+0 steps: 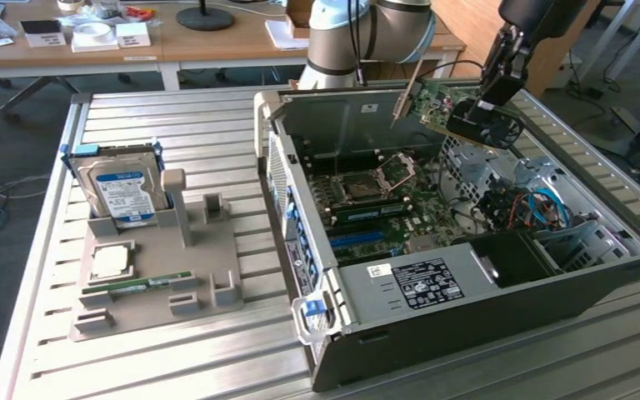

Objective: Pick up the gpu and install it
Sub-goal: 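Insert the gpu into the slot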

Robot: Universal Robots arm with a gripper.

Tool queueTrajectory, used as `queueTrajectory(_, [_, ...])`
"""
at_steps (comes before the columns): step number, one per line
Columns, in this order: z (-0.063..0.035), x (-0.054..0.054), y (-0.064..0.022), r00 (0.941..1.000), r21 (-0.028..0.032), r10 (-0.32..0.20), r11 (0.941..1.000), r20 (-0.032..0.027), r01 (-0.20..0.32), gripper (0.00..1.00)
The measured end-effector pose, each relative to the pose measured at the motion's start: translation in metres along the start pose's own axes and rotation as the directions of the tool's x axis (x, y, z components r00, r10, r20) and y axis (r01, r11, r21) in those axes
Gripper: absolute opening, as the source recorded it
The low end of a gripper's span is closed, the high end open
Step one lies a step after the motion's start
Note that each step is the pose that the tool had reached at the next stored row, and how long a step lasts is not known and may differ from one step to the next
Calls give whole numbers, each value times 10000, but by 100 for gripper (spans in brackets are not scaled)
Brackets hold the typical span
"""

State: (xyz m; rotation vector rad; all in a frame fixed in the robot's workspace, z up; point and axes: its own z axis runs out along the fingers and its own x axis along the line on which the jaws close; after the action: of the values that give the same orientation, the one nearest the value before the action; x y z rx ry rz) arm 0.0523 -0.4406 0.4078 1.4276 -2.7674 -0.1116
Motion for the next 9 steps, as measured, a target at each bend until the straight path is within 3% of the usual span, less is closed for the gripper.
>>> queueTrajectory(9, [1, 0, 0, 9999, -2, -166, 9999, -11, 166, 27])
